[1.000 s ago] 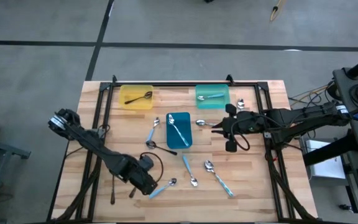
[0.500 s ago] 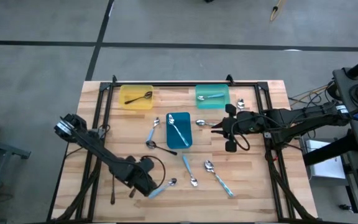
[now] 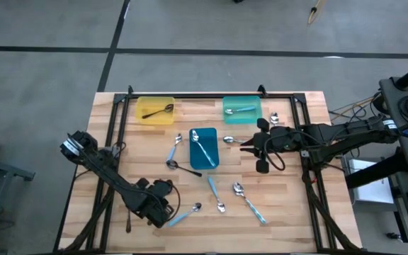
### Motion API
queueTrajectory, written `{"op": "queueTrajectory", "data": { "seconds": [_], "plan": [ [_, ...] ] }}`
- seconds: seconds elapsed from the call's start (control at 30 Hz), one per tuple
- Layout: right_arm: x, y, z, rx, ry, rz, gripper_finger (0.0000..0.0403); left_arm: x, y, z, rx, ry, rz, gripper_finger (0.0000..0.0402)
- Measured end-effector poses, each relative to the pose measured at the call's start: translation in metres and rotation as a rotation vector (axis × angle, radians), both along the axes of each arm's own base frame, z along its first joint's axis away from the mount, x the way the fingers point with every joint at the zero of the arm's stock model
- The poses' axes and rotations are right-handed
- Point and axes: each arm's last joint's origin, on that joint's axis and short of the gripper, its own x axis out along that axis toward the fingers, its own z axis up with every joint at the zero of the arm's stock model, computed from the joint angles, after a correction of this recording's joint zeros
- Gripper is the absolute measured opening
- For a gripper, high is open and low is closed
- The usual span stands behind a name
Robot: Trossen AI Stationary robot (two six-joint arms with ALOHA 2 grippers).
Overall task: Sort silverware by color (type)
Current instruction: Put the black spoon into the yellow bin
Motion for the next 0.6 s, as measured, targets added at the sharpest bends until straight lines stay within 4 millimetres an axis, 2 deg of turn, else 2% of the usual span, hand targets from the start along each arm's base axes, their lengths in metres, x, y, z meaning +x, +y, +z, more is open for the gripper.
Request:
{"op": "queueTrajectory", "data": {
  "seconds": [0.3, 0.6],
  "plan": [
    [0.002, 0.0, 0.003, 0.005, -0.037, 0.0, 0.0052, 0.0, -0.006, -0.002, 0.02, -0.059, -0.002, 0.0152],
    [0.002, 0.0, 0.003, 0.021, -0.036, -0.009, 0.0052, 0.003, -0.011, -0.027, 0.054, 0.008, -0.001, 0.0152]
  ]
}}
